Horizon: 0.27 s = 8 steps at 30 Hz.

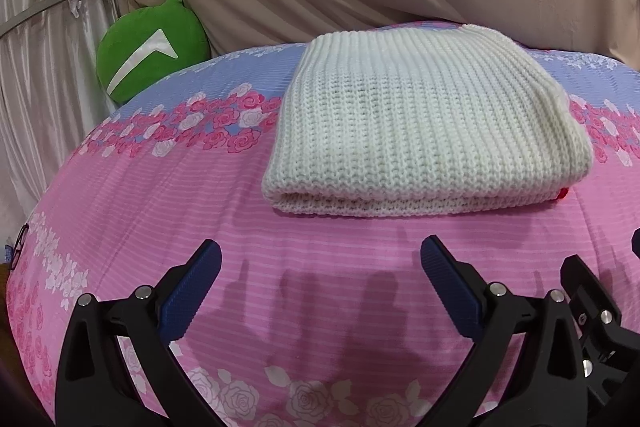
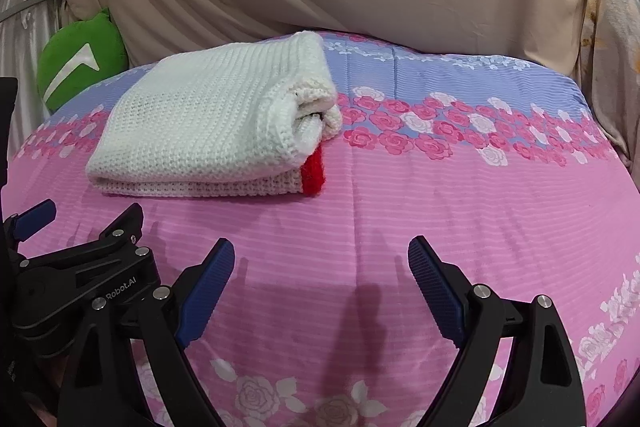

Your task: Fold small clothes

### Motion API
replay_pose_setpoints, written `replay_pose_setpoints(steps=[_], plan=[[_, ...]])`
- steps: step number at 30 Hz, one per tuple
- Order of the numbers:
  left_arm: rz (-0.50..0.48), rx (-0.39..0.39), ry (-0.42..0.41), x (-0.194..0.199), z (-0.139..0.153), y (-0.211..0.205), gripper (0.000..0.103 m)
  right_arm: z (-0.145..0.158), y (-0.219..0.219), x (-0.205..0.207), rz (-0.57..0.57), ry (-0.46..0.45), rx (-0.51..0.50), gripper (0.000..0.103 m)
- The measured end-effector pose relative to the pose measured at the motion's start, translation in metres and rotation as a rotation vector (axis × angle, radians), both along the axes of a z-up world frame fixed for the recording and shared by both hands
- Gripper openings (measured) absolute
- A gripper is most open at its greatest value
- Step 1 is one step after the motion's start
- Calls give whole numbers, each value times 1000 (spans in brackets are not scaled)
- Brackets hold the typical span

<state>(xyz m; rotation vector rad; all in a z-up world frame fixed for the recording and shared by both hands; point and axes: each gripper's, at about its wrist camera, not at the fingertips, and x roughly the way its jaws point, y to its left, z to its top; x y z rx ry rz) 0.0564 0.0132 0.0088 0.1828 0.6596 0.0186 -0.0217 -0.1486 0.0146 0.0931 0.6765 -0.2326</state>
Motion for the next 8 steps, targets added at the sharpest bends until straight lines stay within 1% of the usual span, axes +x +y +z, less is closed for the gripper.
replay_pose_setpoints(steps=[8], plan=[[2, -1, 3, 1, 1, -1, 97, 0, 1, 0, -4, 2, -2, 87]])
